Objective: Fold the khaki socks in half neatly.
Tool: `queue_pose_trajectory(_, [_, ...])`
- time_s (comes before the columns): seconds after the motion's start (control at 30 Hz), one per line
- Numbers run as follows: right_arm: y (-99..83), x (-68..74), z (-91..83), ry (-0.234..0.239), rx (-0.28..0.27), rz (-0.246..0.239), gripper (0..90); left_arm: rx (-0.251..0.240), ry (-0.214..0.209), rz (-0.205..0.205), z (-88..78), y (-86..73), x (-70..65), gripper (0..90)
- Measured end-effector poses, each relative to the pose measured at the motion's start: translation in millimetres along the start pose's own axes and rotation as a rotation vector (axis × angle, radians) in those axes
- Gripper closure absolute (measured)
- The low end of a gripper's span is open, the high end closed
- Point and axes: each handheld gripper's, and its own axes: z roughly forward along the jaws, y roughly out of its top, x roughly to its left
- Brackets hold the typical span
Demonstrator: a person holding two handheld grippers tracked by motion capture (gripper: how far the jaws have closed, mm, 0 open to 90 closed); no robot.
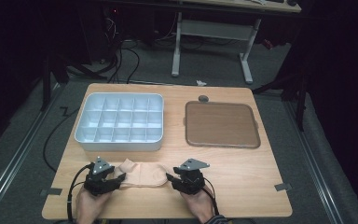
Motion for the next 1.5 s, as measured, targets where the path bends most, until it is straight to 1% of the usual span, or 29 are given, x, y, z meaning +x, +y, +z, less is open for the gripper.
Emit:
queue_pose_trajectory(0.03, [0.5, 1.3, 1.7, 0.001, 0.004, 0.008, 59.5, 0.000, 0.000, 0.003, 0.1, 0.1, -0.4, 45.4])
queue_pose_trajectory(0.13, [1.6, 2.3, 7.2, 0.002, 0.014, 0.007, 60.1, -0.001, 0.000, 0.006, 0.3, 0.3, -1.0, 47.9])
queue_pose_trajectory(0.23, [2.2, 3.0, 11.1, -0.004, 0.028, 0.015, 62.6, -0.003, 0.003, 0.013, 0.2, 0.4, -1.3, 50.2])
queue_pose_trajectory(0.43, [1.8, 2.2, 15.5, -0.013, 0.061, 0.011, 70.6, -0.002, -0.006, 0.009, 0.3, 0.7, -2.5, 56.8])
queue_pose_trajectory(0.53, [1.4, 2.2, 17.7, -0.007, 0.078, 0.011, 75.3, -0.002, -0.015, 0.009, 0.3, 0.8, -3.0, 61.1])
queue_pose_trajectory(0.7, [1.1, 3.4, 19.3, 0.008, 0.085, 0.007, 81.8, -0.004, -0.034, 0.005, 0.2, 0.6, -3.8, 68.6])
queue_pose_trajectory(0.83, [1.6, 4.5, 19.4, 0.009, 0.084, 0.001, 85.7, -0.006, -0.041, 0.006, 0.4, 0.9, -4.7, 74.4])
queue_pose_trajectory(1.0, [1.8, 5.5, 18.7, 0.001, 0.079, -0.005, 86.6, -0.017, -0.055, -0.011, -1.0, 2.5, -4.1, 77.1])
queue_pose_trajectory(1.13, [2.4, 5.0, 15.4, -0.002, 0.066, -0.006, 86.8, -0.034, -0.062, -0.009, -3.7, 6.9, -6.0, 77.6])
queue_pose_trajectory(1.27, [2.9, 3.5, 10.4, -0.007, 0.054, -0.005, 86.9, -0.040, -0.071, -0.002, -4.1, 11.4, -9.5, 77.9])
queue_pose_trajectory(1.5, [2.1, -0.3, 1.3, -0.016, 0.042, -0.001, 87.0, -0.058, -0.103, -0.012, -5.1, 17.4, -15.9, 78.1])
